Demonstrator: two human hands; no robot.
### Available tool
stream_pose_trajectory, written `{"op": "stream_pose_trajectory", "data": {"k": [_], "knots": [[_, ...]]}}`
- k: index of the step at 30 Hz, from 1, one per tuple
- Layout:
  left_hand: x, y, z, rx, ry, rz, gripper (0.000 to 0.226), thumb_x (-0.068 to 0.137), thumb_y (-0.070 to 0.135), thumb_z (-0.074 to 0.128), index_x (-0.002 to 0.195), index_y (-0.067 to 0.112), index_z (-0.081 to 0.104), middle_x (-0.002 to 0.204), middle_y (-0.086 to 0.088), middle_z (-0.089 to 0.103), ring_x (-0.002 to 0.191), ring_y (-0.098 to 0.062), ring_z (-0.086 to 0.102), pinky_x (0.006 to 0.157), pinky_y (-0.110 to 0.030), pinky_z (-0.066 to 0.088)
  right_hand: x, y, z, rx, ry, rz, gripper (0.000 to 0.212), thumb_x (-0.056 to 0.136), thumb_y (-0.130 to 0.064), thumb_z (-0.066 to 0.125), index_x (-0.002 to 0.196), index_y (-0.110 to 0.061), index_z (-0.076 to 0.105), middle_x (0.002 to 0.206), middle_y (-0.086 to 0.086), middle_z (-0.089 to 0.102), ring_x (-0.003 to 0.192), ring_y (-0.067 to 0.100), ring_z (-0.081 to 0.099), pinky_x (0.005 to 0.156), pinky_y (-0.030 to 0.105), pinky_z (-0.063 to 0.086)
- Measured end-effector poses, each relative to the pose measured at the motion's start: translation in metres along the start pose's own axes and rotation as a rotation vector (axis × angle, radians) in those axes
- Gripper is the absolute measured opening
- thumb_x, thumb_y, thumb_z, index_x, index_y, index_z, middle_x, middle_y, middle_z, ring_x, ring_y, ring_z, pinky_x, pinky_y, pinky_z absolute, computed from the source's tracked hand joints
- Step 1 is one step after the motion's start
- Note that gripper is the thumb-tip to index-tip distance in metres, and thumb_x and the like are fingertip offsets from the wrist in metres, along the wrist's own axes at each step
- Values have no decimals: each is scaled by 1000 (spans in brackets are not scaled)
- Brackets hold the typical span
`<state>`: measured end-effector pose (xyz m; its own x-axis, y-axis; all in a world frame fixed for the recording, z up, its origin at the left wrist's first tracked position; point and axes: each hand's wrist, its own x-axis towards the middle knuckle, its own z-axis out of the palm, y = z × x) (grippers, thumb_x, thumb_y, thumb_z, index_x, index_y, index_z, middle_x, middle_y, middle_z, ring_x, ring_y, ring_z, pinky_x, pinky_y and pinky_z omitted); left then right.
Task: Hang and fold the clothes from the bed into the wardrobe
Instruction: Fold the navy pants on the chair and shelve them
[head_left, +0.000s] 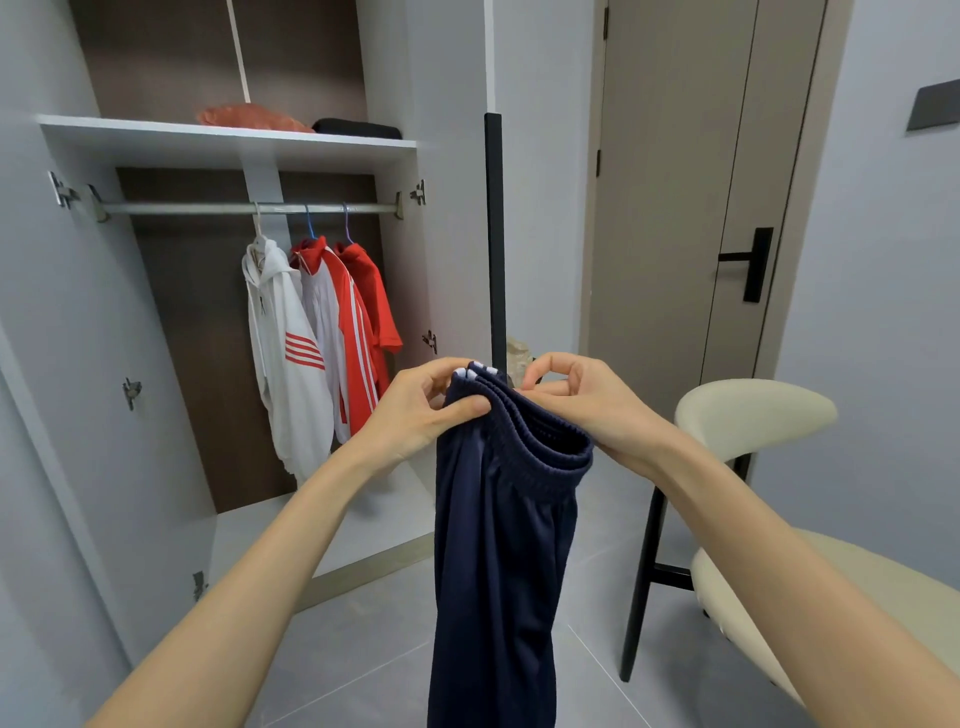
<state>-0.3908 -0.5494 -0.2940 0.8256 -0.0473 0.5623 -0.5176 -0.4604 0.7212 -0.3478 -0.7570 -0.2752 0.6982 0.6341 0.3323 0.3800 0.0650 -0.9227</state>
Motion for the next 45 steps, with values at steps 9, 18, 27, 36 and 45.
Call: {"op": "stream_pose_trajectory", "data": {"k": [9, 18, 27, 36, 45], "knots": [[13, -7, 8, 190, 224, -33, 19, 83, 35, 71, 100, 28, 65, 92, -2, 68, 79, -13, 57, 69, -25, 47, -8, 12, -4, -253, 31, 114, 58, 72, -44, 81, 119, -30, 49, 113, -7, 65, 97, 5, 67, 79, 24, 52], [20, 0, 25, 119, 295, -76, 18, 81, 42, 70, 90, 37, 56, 105, -6, 62, 90, -16, 59, 78, -33, 54, -11, 25, -12, -193, 542, 5, 45, 76, -18, 77, 108, -23, 45, 110, 1, 64, 93, 13, 65, 79, 31, 55], [33, -24, 30, -118, -11, -160, 51, 73, 34, 79, 116, 24, 54, 98, 20, 71, 91, -2, 68, 70, -13, 53, -9, 32, -44, -148, 440, -154, 39, 84, -12, 72, 114, -18, 47, 97, 12, 71, 91, 27, 68, 87, 43, 55], [90, -90, 86, -78, 15, -93, 16, 85, 22, 72, 91, 36, 66, 86, 28, 70, 78, 9, 66, 64, -5, 46, 26, 115, -112, -501, 339, -43, 54, 81, -28, 76, 125, -31, 46, 113, -15, 62, 101, 1, 62, 92, 26, 50], [190, -137, 83, -62, -112, -105, 18, 85, 19, 70, 102, 21, 66, 91, 16, 69, 80, 3, 65, 72, -13, 50, 108, 149, -152, -336, 499, 138, 14, 85, -21, 72, 97, -14, 70, 94, 1, 74, 94, 26, 68, 81, 36, 58]]}}
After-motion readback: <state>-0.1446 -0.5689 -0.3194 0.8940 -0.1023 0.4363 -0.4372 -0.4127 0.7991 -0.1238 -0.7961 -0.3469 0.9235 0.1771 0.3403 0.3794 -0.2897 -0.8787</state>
